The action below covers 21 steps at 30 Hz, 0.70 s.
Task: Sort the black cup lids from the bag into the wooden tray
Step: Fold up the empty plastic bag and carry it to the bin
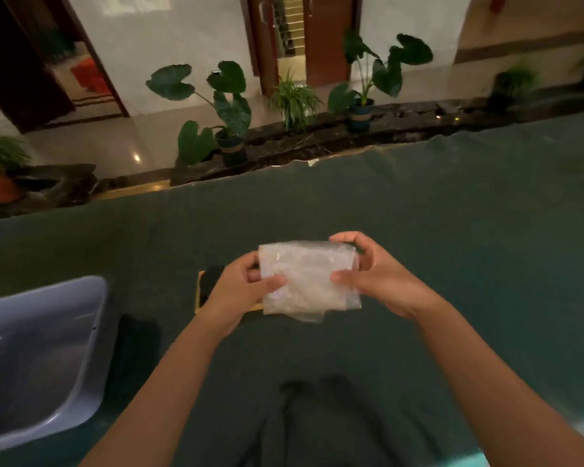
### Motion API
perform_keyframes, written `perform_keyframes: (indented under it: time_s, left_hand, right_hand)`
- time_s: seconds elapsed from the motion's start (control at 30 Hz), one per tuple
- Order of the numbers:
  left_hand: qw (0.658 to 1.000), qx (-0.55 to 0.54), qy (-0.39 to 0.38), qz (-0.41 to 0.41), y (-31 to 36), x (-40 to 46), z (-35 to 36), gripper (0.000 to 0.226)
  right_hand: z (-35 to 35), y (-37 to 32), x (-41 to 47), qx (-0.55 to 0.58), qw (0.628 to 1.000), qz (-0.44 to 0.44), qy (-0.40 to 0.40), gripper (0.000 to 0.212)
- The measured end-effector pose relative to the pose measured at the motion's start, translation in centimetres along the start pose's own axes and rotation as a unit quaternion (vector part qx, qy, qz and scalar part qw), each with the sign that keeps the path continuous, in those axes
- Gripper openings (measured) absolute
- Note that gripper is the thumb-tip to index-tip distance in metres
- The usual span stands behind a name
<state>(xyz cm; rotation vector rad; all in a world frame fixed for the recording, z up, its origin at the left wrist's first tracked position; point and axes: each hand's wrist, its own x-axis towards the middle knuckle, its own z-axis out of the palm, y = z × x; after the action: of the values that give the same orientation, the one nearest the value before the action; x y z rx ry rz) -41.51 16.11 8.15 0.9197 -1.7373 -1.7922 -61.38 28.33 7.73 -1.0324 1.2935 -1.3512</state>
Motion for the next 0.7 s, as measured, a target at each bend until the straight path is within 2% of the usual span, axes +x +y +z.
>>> perform_keyframes:
  time_s: [0.13, 0.2, 0.27, 0.33, 0.43, 0.57, 0.7]
  left_hand:
    - [0.991, -0.016, -0.116, -0.068, -2.7, 1.2, 7.0, 0.026]
    - [0.982, 0.002, -0.167, -0.090, -4.2, 1.1, 11.5, 0.022]
    - [0.975, 0.025, -0.198, -0.103, -5.3, 0.3, 16.1, 0.019]
    - [0.972, 0.034, -0.205, -0.106, -6.0, -0.8, 20.3, 0.016]
    - [0.969, 0.051, -0.223, -0.090, -6.5, -2.5, 25.7, 0.015]
    - [0.961, 0.071, -0.253, -0.083, -7.3, -4.7, 32.7, 0.016]
    - [0.934, 0.038, -0.334, -0.119, -8.5, -7.2, 39.6, 0.012]
  right_hand:
    - [-3.2, 2.5, -7.4, 0.004, 0.984, -0.004, 0.177, 0.024]
    - [-4.6, 4.3, -11.9, 0.041, 0.961, 0.005, 0.274, 0.022]
    - [-6.0, 5.7, -16.5, 0.104, 0.938, 0.010, 0.331, 0.019]
    - [-7.4, 6.2, -20.7, 0.158, 0.930, 0.022, 0.332, 0.032]
    - [-9.7, 6.2, -26.1, 0.143, 0.935, 0.048, 0.322, 0.048]
    - [-13.4, 6.8, -32.5, 0.124, 0.922, 0.028, 0.365, 0.036]
    - [-18.1, 7.5, -39.2, 0.094, 0.897, 0.057, 0.427, 0.033]
